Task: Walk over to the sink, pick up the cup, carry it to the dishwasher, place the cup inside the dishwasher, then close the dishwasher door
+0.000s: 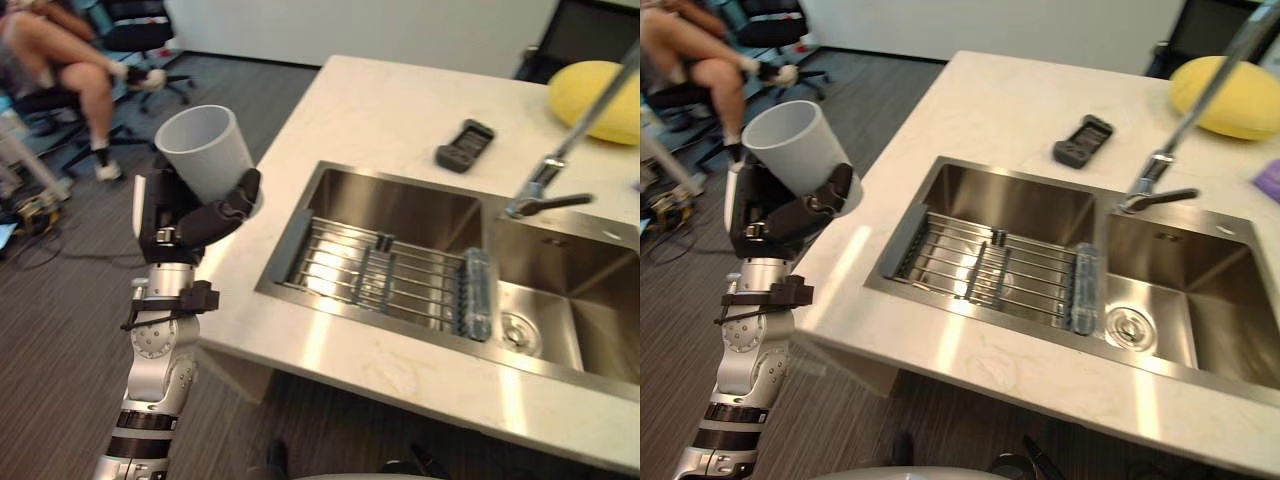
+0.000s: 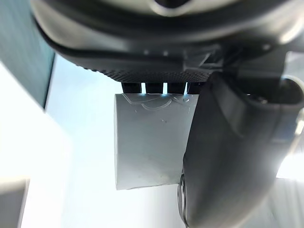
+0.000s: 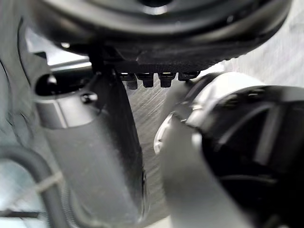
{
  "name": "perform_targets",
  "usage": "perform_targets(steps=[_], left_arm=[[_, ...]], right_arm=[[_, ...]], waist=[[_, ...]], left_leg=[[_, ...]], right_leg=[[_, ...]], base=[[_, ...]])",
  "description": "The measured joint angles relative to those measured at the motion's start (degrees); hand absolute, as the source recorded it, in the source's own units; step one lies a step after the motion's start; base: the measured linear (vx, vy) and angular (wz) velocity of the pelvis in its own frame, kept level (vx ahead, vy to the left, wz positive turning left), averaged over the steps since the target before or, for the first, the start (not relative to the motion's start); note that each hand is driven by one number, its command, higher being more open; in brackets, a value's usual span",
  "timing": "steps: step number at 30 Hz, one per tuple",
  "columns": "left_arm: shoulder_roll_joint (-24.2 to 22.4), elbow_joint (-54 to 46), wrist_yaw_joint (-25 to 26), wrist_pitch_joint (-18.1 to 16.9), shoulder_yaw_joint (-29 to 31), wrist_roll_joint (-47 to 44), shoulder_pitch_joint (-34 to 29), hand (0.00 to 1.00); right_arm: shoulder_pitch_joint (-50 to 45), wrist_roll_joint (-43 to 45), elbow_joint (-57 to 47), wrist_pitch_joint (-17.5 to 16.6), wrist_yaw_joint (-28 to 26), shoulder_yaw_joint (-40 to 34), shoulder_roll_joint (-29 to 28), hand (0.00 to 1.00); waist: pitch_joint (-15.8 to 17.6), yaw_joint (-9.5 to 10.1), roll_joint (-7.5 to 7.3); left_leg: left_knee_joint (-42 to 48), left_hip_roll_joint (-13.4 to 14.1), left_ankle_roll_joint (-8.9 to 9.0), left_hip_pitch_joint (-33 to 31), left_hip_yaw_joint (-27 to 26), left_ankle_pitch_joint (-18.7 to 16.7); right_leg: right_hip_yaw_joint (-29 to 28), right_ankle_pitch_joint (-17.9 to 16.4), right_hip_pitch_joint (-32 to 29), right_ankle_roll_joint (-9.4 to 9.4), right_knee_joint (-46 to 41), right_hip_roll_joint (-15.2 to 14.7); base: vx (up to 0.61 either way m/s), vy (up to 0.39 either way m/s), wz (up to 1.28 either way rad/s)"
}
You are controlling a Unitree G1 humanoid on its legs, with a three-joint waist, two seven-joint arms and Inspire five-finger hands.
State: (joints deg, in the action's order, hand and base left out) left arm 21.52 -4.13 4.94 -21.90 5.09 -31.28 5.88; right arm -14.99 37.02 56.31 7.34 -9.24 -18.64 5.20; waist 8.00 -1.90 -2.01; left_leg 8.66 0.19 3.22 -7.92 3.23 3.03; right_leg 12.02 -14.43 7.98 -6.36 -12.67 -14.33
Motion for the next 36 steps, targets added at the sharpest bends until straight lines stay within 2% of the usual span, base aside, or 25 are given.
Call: perform_targets(steps=[2, 3, 4, 6, 7, 9, 11, 12, 13, 14, 15, 16, 17, 18, 20, 21, 24, 25, 26, 27, 29, 30, 33, 35, 36], left_arm=[[-0.2, 0.7, 0.3, 0.0, 2.4, -1.7, -2.4, 0.0], [-0.1, 1.6, -0.5, 0.0, 2.5, -2.6, -4.6, 0.0], [0.1, 1.6, -0.9, 0.0, 2.7, -2.6, -5.7, 0.0], [0.0, 1.7, -3.4, 0.0, 3.7, -2.9, -7.4, 0.0], [0.1, 1.7, -4.0, 0.0, 4.0, -3.1, -7.4, 0.0], [0.7, 1.6, -4.8, 0.0, 7.1, -3.1, -7.5, 0.0], [1.5, 1.2, -4.8, 0.0, 9.4, -3.8, -7.4, 0.0], [2.3, 0.3, -5.1, -0.1, 10.3, -5.0, -7.2, 0.0], [2.6, 0.0, -5.3, -0.2, 10.3, -5.7, -6.9, 0.0], [3.2, -0.1, -6.0, -0.2, 10.1, -6.1, -5.6, 0.0], [3.1, 0.1, -6.8, -0.3, 9.5, -7.4, -4.6, 0.0], [2.6, 0.1, -6.8, -0.3, 9.6, -8.2, -4.1, 0.0], [2.0, 0.2, -7.2, -0.3, 9.6, -8.8, -2.3, 0.0], [2.0, 0.1, -7.5, -0.9, 8.7, -9.4, -1.6, 0.0], [2.0, 0.2, -7.7, -0.5, 6.0, -9.5, -1.1, 0.0], [2.2, 0.0, -8.6, 0.1, 4.8, -9.3, -0.5, 0.0], [5.0, -0.8, -8.3, 2.5, 5.1, -9.3, 0.3, 0.0], [5.2, -0.9, -8.3, 3.1, 5.1, -9.2, 0.6, 0.0], [4.7, -1.2, -8.7, 4.2, 4.9, -9.2, 0.6, 0.0], [4.2, -1.3, -9.2, 4.3, 4.5, -9.2, 0.5, 0.0], [1.4, -1.3, -12.1, 5.2, 1.4, -9.5, 0.4, 0.0], [1.1, -1.3, -13.1, 6.0, -0.1, -9.5, 0.4, 0.0], [1.0, -1.3, -13.1, 8.3, -2.3, -9.4, -0.8, 0.0], [0.9, -1.5, -12.5, 10.3, -3.0, -9.2, -1.1, 0.0], [0.9, -2.5, -12.4, 10.9, -2.9, -9.1, -2.4, 0.0]], right_arm=[[1.2, -0.6, -1.7, 0.6, -0.5, 1.5, 2.0, 1.0], [1.8, -0.6, -2.5, 0.8, -1.0, 2.3, 3.8, 1.0], [2.2, -0.6, -2.5, 0.9, -1.0, 2.5, 4.3, 1.0], [2.4, -0.4, -2.5, 0.7, -1.0, 2.7, 4.8, 1.0], [2.4, -0.4, -2.3, 0.6, -1.0, 2.7, 5.2, 1.0], [2.0, -0.6, -1.0, 0.4, -1.3, 3.1, 6.8, 1.0], [1.2, -0.7, -0.1, -0.5, -1.7, 3.0, 7.4, 1.0], [0.7, -0.7, 0.6, -1.3, -2.1, 2.6, 7.4, 1.0], [0.4, -0.6, 0.8, -1.5, -2.1, 2.3, 7.3, 1.0], [0.4, -0.6, 2.0, -1.7, -2.0, 0.6, 6.8, 1.0], [0.6, -0.6, 2.8, -3.1, -2.0, -0.5, 5.6, 1.0], [0.6, -0.5, 2.7, -3.4, -2.3, -0.9, 5.1, 1.0], [-0.2, -0.4, 2.7, -4.2, -2.6, -2.0, 3.4, 1.0], [-0.4, -0.4, 2.7, -5.1, -2.3, -2.5, 2.8, 1.0], [-1.9, -0.3, 1.9, -5.7, -1.9, -3.6, 2.9, 1.0], [-3.3, -0.5, 1.2, -6.3, -1.9, -3.6, 3.6, 1.0], [-3.6, -3.4, -0.2, -6.6, -1.3, -4.6, 2.6, 1.0], [-3.7, -3.8, -0.6, -6.9, -0.8, -5.4, 2.2, 1.0], [-4.0, -4.6, -1.2, -7.0, -0.7, -7.2, 1.8, 1.0], [-4.0, -4.6, -1.5, -7.0, -0.8, -8.3, 1.6, 1.0], [-5.6, -4.7, -1.6, -5.9, -1.8, -8.4, 0.5, 1.0], [-6.8, -4.7, -1.5, -6.0, -1.8, -7.8, -0.3, 1.0], [-7.3, -4.6, -1.5, -6.0, -2.1, -4.8, -1.0, 1.0], [-6.2, -4.7, -1.9, -5.9, -2.4, -2.8, -1.0, 1.0], [-4.3, -4.6, -2.0, -5.3, -3.7, -1.0, -0.9, 1.0]], waist=[[1.3, 0.39, 2.37], [1.8, 1.16, 4.68], [1.8, 1.54, 5.07], [2.0, 2.35, 4.51], [2.0, 3.06, 4.57], [1.6, 4.68, 4.46], [-0.2, 5.07, 5.13], [-1.0, 4.95, 5.83], [-1.5, 4.86, 6.53], [-1.7, 4.47, 7.22], [-1.4, 2.58, 8.12], [-2.0, 1.53, 7.46], [-2.3, -0.34, 6.73], [-2.0, -0.51, 7.05], [-1.6, -0.83, 6.98], [-1.6, -0.58, 7.24], [-2.0, 0.2, 6.29], [-2.0, 0.26, 6.28], [-2.2, 0.09, 6.65], [-2.3, -0.37, 6.88], [-2.4, -2.14, 6.99], [-2.5, -1.99, 6.31], [-3.1, -1.6, 4.44], [-3.4, -1.23, 3.9], [-3.8, -0.35, 2.65]], left_leg=[[0.7, 1.2, 0.97, -0.4, 1.1, 0.0], [-0.8, 2.8, 2.42, -0.3, 1.2, 1.9], [-2.2, 2.9, 2.48, -0.2, 1.2, 3.7], [-8.0, 2.2, 2.52, -0.8, 0.6, 12.0], [-6.2, 2.1, 1.85, -1.8, -0.3, 10.8], [2.0, 2.3, 0.66, -2.9, -4.9, 3.8], [5.4, 4.2, -0.1, -2.7, -9.1, 0.2], [6.6, 6.3, -1.89, -1.9, -13.2, -0.9], [6.2, 7.0, -2.3, -1.8, -15.4, -1.1], [6.8, 5.7, -3.85, -3.4, -20.4, -0.3], [5.8, 5.0, -8.45, -5.0, -22.5, 1.8], [1.6, 3.9, -10.56, -4.8, -21.9, 3.6], [-0.7, 3.0, -14.56, -3.5, -28.4, 1.3], [5.3, 7.5, -11.31, -1.8, -38.4, -5.6], [7.3, 11.0, -8.62, 2.9, -48.2, -7.2], [3.4, 8.7, -5.94, 5.2, -47.5, -7.4], [-1.5, 1.4, -6.91, 6.6, -42.5, -7.2], [-2.0, 0.4, -7.21, 6.6, -41.1, -7.2], [-3.5, -1.0, -8.84, 6.7, -36.6, -7.5], [-4.1, -1.3, -9.68, 6.8, -34.6, -7.2], [-4.9, -1.6, -9.62, 6.6, -24.2, -7.0], [-5.2, -2.2, -9.68, 6.9, -21.0, -6.8], [-6.1, -4.2, -10.12, 9.1, -14.4, -6.2], [-7.1, -4.9, -9.96, 10.1, -13.2, -6.2], [-8.0, -5.7, -9.59, 11.0, -13.2, -6.2]], right_leg=[[0.8, -0.4, 2.2, -2.11, 2.3, 2.4], [2.5, -1.0, 2.0, -0.91, 0.3, 4.3], [3.0, -1.6, 1.3, -0.24, -1.0, 4.4], [7.2, -2.4, -0.9, 1.01, -3.6, 2.8], [8.0, -2.3, -1.6, 1.22, -4.0, 2.5], [11.5, -1.0, -2.3, 1.02, -3.9, 0.4], [14.6, -0.1, -3.3, 0.4, -3.9, -1.0], [17.5, 0.1, -3.5, 0.09, -4.8, -1.8], [19.2, 0.1, -3.7, 0.1, -5.8, -2.1], [23.0, 0.1, -3.9, 1.12, -8.6, -3.1], [24.2, -2.1, -4.7, 3.6, -9.2, -1.2], [24.1, -2.2, -4.9, 5.53, -5.0, 1.0], [26.4, 2.2, -3.5, 3.2, -0.3, 2.0], [31.0, 2.4, -2.7, 2.49, -2.6, 1.0], [36.3, 2.3, -0.5, 2.42, -6.6, -2.6], [38.9, 2.3, 1.3, 2.39, -8.4, -5.2], [40.4, 4.1, 3.8, 2.21, -10.4, -9.8], [39.7, 4.9, 3.9, 2.91, -11.3, -10.3], [35.8, 6.9, 2.8, 6.34, -15.3, -10.9], [32.0, 6.9, 1.1, 7.75, -17.9, -10.9], [11.6, -0.6, -2.0, 4.49, -15.2, -1.0], [6.2, -1.7, -3.1, 3.73, -13.6, 1.8], [-1.5, -2.3, -7.6, 3.04, -12.0, 4.1], [-2.1, -1.5, -10.0, 2.79, -9.1, 3.8], [-2.1, 2.8, -12.0, 3.1, -5.1, 3.0]], base=[[-0.2, -0.156, 0.59], [-0.24, -0.146, 0.65], [-0.33, -0.158, 0.73], [-0.27, -0.111, 0.88], [-0.22, -0.094, 0.86], [-0.15, -0.043, 0.8], [-0.05, 0.065, 1.0], [-0.01, 0.107, 1.16], [0.0, 0.136, 1.44], [-0.03, 0.146, 1.88], [-0.07, 0.138, 2.12], [-0.15, 0.072, 2.58], [-0.1, 0.088, 2.34], [-0.05, 0.107, 2.14], [0.11, 0.154, 1.6], [0.15, 0.189, 1.36], [0.09, 0.272, 0.98], [0.1, 0.24, 1.15], [0.11, 0.161, 1.09], [0.16, 0.152, 1.74], [0.19, 0.061, 2.3], [0.19, 0.002, 1.91], [0.23, -0.001, 1.37], [0.19, 0.001, 0.69], [0.2, -0.037, 0.35]])
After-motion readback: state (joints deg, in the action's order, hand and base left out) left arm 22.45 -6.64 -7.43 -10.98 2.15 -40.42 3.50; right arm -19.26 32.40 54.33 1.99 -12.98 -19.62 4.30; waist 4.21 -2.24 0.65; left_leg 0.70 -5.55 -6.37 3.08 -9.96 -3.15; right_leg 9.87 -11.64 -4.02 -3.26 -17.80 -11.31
